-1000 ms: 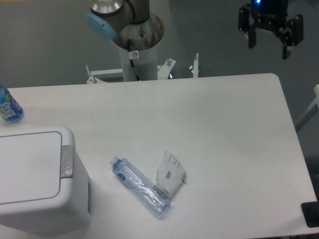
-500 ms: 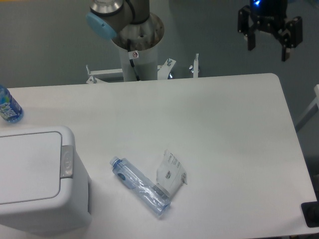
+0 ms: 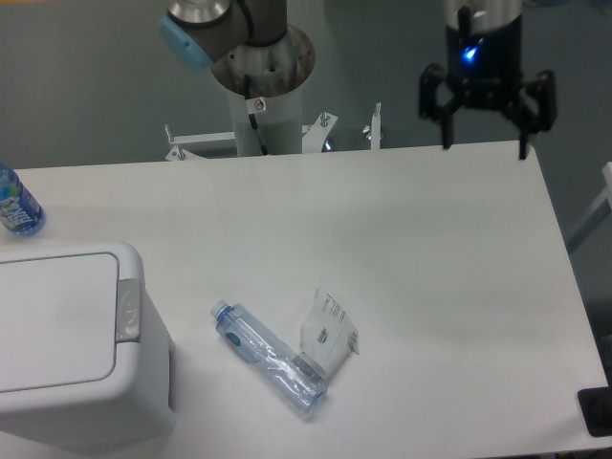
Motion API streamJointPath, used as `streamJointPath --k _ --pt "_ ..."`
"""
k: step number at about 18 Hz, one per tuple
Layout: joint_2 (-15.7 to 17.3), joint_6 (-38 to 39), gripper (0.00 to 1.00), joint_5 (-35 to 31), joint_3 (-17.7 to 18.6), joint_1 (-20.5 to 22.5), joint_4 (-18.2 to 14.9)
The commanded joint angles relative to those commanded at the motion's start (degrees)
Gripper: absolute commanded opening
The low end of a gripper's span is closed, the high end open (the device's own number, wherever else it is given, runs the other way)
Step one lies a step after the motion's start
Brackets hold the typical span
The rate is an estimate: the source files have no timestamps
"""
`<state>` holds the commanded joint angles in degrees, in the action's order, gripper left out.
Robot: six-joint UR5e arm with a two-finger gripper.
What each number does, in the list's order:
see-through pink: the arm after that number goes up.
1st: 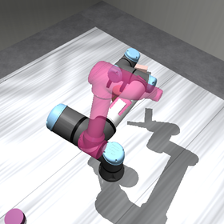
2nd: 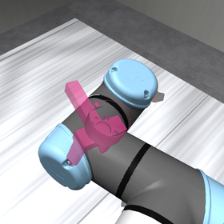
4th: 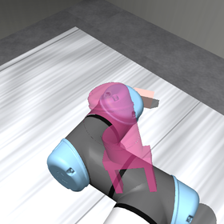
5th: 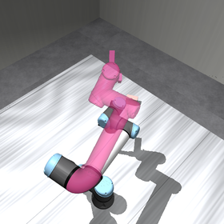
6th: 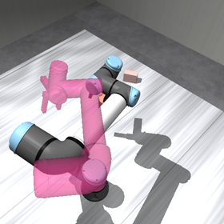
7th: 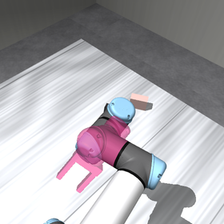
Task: Open the trash can
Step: 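Move the open gripper down toward the white trash bin lid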
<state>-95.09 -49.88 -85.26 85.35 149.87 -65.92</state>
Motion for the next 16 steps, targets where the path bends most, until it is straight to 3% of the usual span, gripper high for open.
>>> streamJointPath --k 4,8,11,16 --pt "-3.87 15.39 1.0 1.84 -3.6 -5.98 0.0" --pt "-5.46 25.51 1.0 10.44 -4.75 -7.66 1.31" --pt "-5.81 29.92 1.0 15.98 -4.66 -7.93 1.41" --pt "-7.48 32.56 1.0 16.53 -5.1 -12.05 2.19"
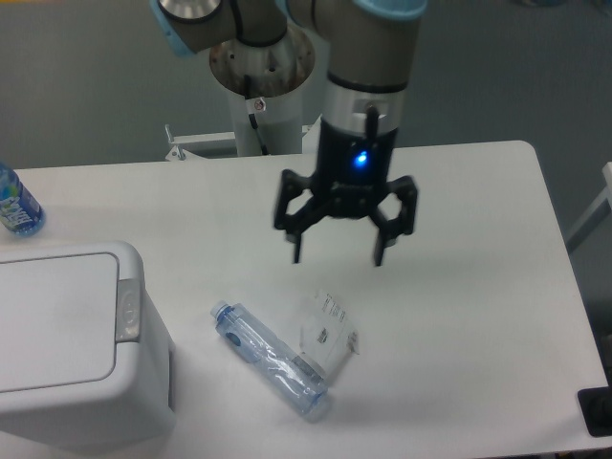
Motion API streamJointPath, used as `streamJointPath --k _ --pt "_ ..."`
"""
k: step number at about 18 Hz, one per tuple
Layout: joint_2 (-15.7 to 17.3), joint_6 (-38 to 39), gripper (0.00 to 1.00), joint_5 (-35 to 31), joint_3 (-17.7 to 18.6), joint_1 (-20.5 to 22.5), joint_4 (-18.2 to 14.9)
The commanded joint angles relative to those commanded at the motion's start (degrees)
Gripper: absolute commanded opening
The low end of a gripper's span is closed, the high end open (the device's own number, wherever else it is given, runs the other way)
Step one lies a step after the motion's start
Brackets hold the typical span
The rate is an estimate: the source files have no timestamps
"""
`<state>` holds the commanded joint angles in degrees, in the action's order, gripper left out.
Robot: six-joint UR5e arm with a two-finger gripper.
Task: Open the trash can
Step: 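Move the open gripper down toward the white trash bin lid, then lower the gripper onto the bin lid's button and press it open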
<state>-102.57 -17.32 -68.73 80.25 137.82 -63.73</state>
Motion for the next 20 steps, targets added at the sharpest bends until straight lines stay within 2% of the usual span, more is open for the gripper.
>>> streamJointPath --k 3,5,20 --pt "-1.23 2.55 1.0 0.09 0.08 -2.81 4.21" --pt "-2.63 4.22 1.0 0.0 0.0 -4.22 5.71" --pt "-3.52 7.82 1.0 0.0 0.09 -9.76 6.16"
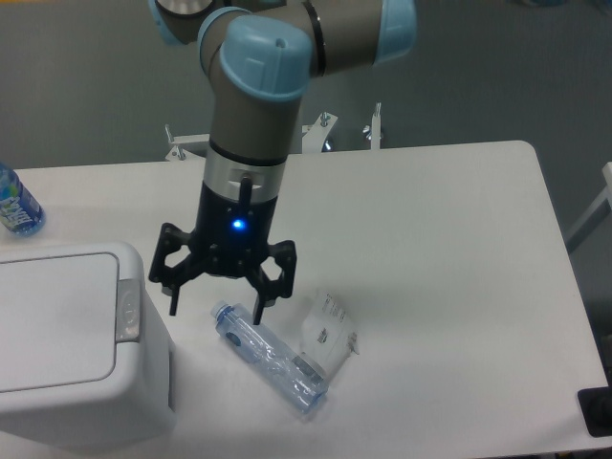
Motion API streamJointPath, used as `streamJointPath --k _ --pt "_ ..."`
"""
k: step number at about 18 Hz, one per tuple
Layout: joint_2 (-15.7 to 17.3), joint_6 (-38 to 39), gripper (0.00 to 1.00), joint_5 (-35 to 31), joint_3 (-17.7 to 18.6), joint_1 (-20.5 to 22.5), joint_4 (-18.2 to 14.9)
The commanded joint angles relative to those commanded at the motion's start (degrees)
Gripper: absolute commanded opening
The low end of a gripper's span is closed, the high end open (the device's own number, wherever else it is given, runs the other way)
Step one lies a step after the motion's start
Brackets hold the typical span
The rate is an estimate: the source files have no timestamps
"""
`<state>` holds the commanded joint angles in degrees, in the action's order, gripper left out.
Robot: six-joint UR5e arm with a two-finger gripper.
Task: Open the trash can
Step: 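Lower the gripper onto the bin lid's button and press it open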
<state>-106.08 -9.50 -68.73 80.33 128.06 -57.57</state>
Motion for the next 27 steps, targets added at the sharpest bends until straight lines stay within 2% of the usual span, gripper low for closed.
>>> streamJointPath --k 27 --pt "-1.05 0.45 1.0 -0.18 0.44 -1.59 0.53"
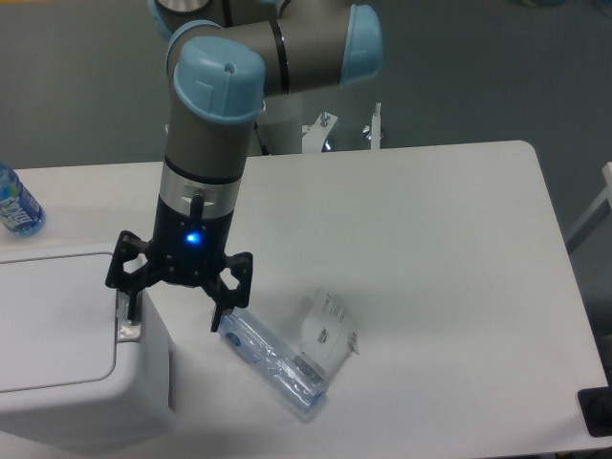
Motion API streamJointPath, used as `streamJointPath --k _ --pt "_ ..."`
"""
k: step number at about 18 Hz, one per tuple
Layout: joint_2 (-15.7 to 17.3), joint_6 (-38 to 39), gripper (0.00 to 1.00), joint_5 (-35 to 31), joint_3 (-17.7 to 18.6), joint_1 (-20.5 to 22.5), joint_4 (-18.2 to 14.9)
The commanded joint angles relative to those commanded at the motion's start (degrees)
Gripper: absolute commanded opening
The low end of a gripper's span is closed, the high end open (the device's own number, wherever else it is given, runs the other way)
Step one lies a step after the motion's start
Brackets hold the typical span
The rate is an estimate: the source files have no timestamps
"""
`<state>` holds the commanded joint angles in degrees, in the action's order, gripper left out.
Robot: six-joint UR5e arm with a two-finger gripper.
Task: Open the trash can
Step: 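Lower the gripper onto the bin lid's button and press it open, then lift the gripper up and away from the opened bin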
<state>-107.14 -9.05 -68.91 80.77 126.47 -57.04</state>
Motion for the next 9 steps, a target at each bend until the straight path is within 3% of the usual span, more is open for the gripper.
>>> streamJointPath --k 9 --pt "0.09 -0.26 1.0 -0.09 -0.96 0.09 0.0"
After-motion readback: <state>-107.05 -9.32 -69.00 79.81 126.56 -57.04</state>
